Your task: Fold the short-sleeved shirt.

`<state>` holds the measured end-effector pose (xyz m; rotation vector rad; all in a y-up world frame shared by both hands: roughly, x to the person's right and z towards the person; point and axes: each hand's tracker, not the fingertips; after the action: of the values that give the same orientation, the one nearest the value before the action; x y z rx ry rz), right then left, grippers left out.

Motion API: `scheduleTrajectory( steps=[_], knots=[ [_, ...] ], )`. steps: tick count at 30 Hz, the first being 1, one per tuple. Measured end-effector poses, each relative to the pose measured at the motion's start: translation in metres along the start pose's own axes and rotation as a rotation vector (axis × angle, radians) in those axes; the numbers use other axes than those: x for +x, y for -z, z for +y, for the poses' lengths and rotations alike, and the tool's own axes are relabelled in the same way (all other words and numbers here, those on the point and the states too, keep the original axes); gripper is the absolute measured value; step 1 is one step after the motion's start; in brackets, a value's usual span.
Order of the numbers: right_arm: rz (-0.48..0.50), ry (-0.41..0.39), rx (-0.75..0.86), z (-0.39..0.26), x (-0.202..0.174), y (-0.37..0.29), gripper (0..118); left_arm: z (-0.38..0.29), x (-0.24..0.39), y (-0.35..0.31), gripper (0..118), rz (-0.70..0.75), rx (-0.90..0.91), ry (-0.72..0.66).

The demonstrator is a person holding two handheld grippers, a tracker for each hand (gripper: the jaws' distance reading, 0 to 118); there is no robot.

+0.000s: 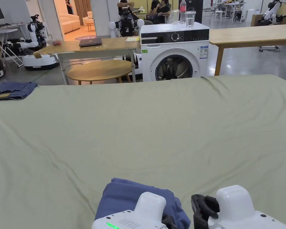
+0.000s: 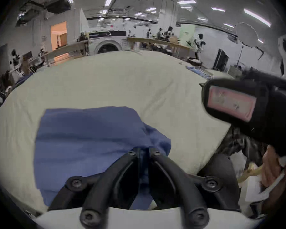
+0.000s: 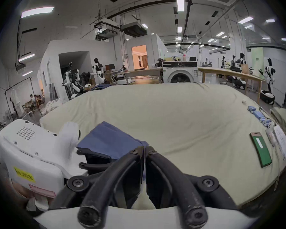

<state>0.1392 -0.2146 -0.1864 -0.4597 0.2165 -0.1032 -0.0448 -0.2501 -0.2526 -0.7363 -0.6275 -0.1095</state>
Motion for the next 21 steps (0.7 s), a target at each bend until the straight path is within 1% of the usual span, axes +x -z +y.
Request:
scheduleTrajectory(
  steps=[2,6,7,8,9,10,11,13,14,15,16,18,19,20,21],
  knots=[
    [0.052,0.022,-0.019,-0.001,-0.007,0.011,4,0.005,-0.015,-0.028,6,0.030,0.077,-0.024],
    [0.115,0.042,-0.054,-0.004,-0.021,0.037,4,0.010,-0.060,-0.074,6,0.109,0.172,-0.111],
    [0.148,0.068,-0.066,-0.006,-0.022,0.046,4,0.006,-0.078,-0.084,13,0.118,0.209,-0.163],
    [0.171,0.096,-0.083,-0.008,-0.023,0.054,4,0.003,-0.092,-0.089,39,0.110,0.226,-0.211],
    [0.183,0.117,-0.101,-0.012,-0.023,0.062,4,-0.003,-0.110,-0.089,88,0.083,0.232,-0.278],
    [0.170,0.115,-0.115,-0.016,-0.023,0.069,4,-0.010,-0.127,-0.084,114,0.056,0.181,-0.352],
    [0.139,0.104,-0.133,-0.019,-0.023,0.073,4,-0.018,-0.139,-0.081,118,0.030,0.137,-0.404],
    [0.054,0.080,-0.191,-0.029,-0.020,0.081,3,-0.037,-0.163,-0.067,118,-0.044,0.143,-0.526],
    [0.050,0.094,-0.208,-0.034,-0.016,0.084,3,-0.044,-0.170,-0.058,118,-0.044,0.111,-0.570],
    [0.068,0.124,-0.208,-0.038,-0.011,0.086,3,-0.053,-0.177,-0.046,118,-0.064,0.075,-0.616],
    [0.092,0.172,-0.208,-0.042,-0.006,0.085,3,-0.060,-0.182,-0.035,118,-0.124,0.068,-0.649],
    [0.117,0.231,-0.191,-0.046,0.000,0.084,3,-0.072,-0.188,-0.014,118,-0.323,0.068,-0.757],
    [0.111,0.233,-0.188,-0.046,0.000,0.082,3,-0.075,-0.188,-0.003,118,-0.443,0.123,-0.816],
    [0.107,0.229,-0.187,-0.046,0.000,0.082,3,-0.075,-0.188,0.002,118,-0.508,0.169,-0.851],
    [0.103,0.228,-0.180,-0.045,-0.003,0.080,3,-0.071,-0.187,0.010,118,-0.568,0.166,-0.893]
  ],
)
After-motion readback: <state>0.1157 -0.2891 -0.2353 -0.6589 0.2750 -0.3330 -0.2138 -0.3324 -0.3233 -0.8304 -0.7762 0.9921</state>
